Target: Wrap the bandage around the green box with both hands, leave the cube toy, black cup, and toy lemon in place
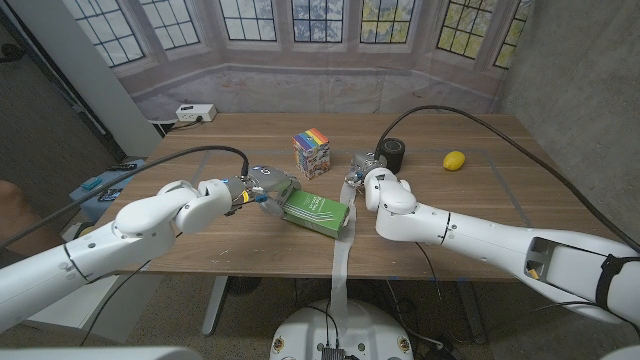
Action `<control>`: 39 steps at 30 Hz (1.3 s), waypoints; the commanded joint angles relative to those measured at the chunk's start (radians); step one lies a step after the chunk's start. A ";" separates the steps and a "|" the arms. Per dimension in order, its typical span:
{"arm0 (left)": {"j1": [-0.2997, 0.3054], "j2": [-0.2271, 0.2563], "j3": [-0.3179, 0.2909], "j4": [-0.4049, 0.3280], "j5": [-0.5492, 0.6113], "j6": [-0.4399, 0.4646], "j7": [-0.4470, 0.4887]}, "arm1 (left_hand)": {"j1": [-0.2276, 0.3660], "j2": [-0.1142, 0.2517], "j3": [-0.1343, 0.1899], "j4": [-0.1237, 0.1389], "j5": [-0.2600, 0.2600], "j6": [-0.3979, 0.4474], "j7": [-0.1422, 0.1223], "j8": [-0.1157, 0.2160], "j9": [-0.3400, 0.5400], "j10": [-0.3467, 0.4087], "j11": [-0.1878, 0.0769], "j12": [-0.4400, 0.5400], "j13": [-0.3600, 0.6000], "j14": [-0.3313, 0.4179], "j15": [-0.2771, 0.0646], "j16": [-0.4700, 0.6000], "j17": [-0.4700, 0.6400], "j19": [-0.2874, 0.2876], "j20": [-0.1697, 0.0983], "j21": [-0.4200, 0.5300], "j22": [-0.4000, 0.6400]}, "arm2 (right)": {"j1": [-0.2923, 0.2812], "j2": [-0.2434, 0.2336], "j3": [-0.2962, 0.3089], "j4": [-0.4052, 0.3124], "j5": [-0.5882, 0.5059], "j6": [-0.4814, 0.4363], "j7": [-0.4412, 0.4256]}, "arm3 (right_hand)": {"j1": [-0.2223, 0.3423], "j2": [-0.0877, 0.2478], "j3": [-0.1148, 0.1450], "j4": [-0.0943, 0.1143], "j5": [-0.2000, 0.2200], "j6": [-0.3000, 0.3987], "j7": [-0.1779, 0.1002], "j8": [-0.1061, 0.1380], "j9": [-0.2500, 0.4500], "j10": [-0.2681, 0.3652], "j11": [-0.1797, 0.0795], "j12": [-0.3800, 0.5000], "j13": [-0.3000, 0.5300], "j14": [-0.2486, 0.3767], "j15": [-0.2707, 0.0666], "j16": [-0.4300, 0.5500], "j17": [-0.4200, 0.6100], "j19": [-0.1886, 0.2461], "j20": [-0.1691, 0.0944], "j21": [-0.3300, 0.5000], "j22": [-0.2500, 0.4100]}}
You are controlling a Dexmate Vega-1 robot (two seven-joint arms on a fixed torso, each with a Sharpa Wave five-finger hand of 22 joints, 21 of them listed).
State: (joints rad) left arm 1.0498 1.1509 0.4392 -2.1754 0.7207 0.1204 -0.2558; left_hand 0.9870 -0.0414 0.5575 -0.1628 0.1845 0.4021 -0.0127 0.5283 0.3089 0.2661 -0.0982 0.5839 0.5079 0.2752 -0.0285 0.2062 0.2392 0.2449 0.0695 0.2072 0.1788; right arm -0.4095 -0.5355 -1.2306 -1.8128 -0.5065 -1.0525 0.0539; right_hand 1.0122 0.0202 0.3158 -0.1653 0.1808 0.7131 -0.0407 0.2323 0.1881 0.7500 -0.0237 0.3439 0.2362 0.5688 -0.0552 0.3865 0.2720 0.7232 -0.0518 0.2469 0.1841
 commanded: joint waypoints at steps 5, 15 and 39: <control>-0.004 -0.004 0.007 -0.007 0.004 0.006 -0.008 | 0.018 0.023 0.009 0.006 0.006 0.031 -0.002 0.013 0.003 0.005 -0.007 0.005 0.003 0.014 -0.001 0.000 0.006 0.004 -0.001 0.000 0.004 | -0.016 0.007 0.008 0.032 -0.012 0.031 -0.028 | 0.012 0.001 -0.002 0.001 0.000 0.013 0.000 -0.004 0.005 0.014 -0.001 0.009 0.005 0.016 -0.105 0.010 0.002 0.005 0.001 0.006 0.002; -0.008 -0.011 0.014 -0.014 0.008 0.003 -0.016 | 0.017 0.025 0.009 0.007 0.006 0.032 -0.002 0.018 0.003 0.005 -0.005 0.006 0.004 0.013 -0.001 0.000 0.008 0.001 -0.001 -0.001 0.004 | -0.063 0.001 0.031 0.041 -0.044 0.066 -0.093 | 0.021 0.000 -0.001 0.000 0.003 0.050 -0.005 0.003 0.006 0.041 -0.009 0.023 0.010 0.044 -0.125 0.016 0.002 0.017 -0.007 0.010 0.002; -0.007 -0.023 0.019 -0.011 0.016 0.001 -0.011 | 0.018 0.025 0.009 0.006 0.007 0.034 -0.004 0.029 0.000 0.010 -0.011 0.008 0.008 0.018 -0.007 0.001 0.009 -0.001 -0.001 -0.002 0.003 | -0.125 0.026 0.076 0.099 -0.118 0.151 -0.147 | 0.048 -0.001 0.005 -0.002 0.004 0.117 -0.027 0.011 0.006 0.108 -0.034 0.063 0.026 0.110 -0.152 0.036 0.014 0.054 -0.023 0.025 0.004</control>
State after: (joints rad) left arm 1.0446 1.1338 0.4564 -2.1922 0.7349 0.1253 -0.2724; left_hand 0.9886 -0.0431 0.5574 -0.1628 0.1838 0.4022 -0.0127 0.5306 0.3057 0.2717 -0.1037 0.5838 0.5124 0.2863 -0.0288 0.2062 0.2441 0.2448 0.0696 0.2072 0.1788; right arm -0.5136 -0.5233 -1.1716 -1.7379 -0.5942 -0.9283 -0.0790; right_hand 1.0491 0.0228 0.3159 -0.1654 0.1807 0.8186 -0.0674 0.2381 0.1935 0.8471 -0.0567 0.3990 0.2583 0.6691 -0.0627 0.4182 0.2813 0.7659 -0.0733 0.2642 0.1839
